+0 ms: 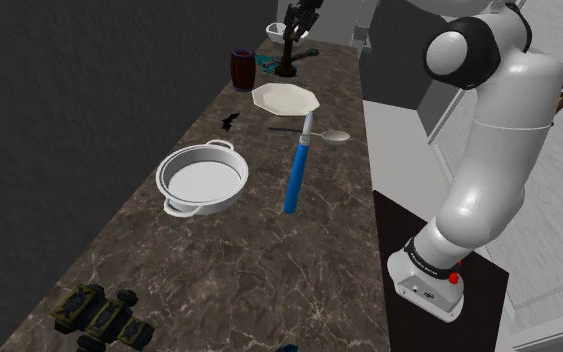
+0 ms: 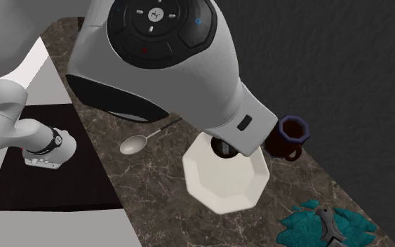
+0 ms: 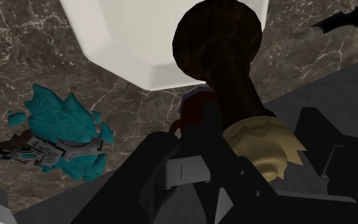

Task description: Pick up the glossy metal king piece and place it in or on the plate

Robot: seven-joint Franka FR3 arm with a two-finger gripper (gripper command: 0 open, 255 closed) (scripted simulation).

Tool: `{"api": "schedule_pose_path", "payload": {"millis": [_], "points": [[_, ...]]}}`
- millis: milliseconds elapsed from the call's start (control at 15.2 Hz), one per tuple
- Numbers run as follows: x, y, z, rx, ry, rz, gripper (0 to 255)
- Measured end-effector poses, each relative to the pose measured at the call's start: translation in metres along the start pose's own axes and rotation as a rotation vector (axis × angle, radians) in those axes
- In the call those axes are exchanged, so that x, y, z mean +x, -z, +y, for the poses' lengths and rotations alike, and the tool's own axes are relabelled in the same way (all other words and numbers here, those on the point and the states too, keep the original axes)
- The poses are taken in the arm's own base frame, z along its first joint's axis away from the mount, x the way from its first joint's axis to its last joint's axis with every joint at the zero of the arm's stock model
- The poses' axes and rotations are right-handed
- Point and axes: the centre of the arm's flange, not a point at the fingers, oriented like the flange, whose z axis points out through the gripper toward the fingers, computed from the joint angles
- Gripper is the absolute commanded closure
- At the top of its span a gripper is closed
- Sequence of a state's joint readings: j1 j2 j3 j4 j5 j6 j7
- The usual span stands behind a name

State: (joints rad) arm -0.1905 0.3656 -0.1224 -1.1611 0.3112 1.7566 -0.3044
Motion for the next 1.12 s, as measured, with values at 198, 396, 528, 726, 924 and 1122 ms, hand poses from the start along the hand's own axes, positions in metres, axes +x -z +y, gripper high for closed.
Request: {"api": "schedule_pose_path", "payload": {"millis": [198,396,528,726,924,1122], "points": [[0.005,0.002,0.03,0.0,0.0,-0.001,255],[0.003,-0.01,0.036,0.001,0.002,-0.001,255],[0.0,-0.02,0.038,0.001,0.001,-0.002,255],[-0.006,-0.035,0.042,0.001,0.001,-0.002,255],[-0.009,-0.048,0.045,0.001,0.002,-0.001,255],[-0.015,-0.065,0.047,0.0,0.002,-0.002,255]]}}
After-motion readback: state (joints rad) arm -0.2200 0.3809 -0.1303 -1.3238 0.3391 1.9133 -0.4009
